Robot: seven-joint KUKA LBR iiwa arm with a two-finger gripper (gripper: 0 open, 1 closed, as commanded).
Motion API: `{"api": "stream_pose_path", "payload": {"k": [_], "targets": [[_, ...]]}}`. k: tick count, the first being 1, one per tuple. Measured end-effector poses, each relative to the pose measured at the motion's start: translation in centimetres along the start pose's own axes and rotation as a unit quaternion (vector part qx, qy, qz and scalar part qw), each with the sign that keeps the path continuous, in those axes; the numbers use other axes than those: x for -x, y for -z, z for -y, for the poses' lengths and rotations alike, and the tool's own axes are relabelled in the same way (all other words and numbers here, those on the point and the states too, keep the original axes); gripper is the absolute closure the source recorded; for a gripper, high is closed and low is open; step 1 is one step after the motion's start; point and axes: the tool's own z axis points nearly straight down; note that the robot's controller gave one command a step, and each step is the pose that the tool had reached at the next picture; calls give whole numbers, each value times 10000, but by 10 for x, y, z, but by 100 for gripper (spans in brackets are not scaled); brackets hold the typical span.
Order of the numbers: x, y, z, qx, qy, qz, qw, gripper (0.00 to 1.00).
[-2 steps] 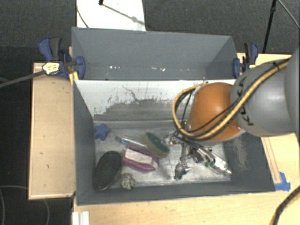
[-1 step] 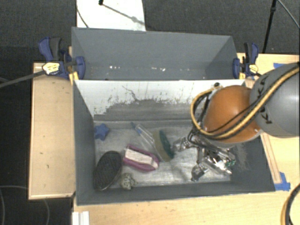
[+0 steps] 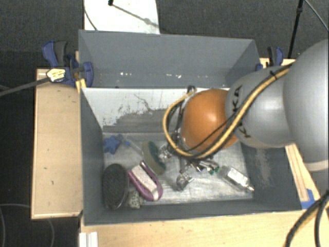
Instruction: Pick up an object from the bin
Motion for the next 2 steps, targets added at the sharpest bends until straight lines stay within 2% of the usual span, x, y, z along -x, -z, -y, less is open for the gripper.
{"api": "stream_pose_path", "payload": {"k": [1,2], "targets": [[14,42,57,44,614,-63,9981,0],[55,41,-37,54,1199,-48,9928,0]]}}
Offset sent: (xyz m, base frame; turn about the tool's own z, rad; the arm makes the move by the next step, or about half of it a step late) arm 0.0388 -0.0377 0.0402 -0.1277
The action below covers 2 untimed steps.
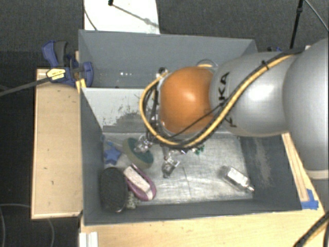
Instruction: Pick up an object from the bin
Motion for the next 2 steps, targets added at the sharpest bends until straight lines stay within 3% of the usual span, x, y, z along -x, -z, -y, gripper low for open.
{"api": "stream_pose_path", "payload": {"k": [1,2], "targets": [[71,0,-68,32,398,4,9992,0],[87,-43,-39,-7,2408,7,9706,0]]}}
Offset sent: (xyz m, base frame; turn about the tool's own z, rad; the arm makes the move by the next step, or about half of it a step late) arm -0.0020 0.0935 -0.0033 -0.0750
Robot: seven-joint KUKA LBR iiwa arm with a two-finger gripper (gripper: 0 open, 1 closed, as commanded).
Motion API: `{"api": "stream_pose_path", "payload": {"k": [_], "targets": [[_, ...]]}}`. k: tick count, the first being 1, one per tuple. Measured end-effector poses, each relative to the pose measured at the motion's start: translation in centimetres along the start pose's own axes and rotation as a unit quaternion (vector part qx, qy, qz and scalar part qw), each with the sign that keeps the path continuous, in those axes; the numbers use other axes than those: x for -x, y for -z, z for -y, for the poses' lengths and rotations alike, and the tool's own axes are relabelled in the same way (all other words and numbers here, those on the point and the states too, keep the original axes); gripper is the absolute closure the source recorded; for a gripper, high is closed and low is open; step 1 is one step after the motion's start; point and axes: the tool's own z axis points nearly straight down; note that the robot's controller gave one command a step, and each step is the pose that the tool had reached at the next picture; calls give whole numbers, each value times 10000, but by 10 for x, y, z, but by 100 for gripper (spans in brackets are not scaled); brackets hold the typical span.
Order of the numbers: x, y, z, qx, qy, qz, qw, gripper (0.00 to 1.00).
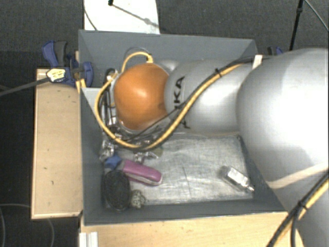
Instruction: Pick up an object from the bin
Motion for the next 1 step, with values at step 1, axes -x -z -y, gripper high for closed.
{"api": "stream_pose_path", "payload": {"k": [1], "targets": [[0,-3,-3,33,-28,0,10000,100]]}}
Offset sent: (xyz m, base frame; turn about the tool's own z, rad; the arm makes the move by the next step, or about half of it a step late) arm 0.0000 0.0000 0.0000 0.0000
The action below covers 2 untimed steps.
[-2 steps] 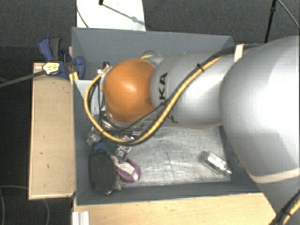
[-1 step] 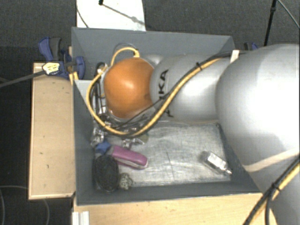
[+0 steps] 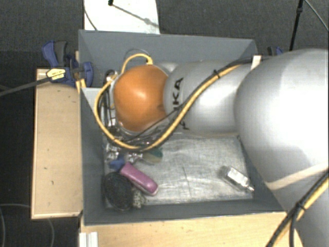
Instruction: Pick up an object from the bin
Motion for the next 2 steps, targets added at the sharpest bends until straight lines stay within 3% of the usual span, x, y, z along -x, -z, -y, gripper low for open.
{"api": "stream_pose_path", "payload": {"k": [1,2], "targets": [[6,113,12,-23,101,17,9999,100],[-35,249,5,-18,1297,6,9916,100]]}}
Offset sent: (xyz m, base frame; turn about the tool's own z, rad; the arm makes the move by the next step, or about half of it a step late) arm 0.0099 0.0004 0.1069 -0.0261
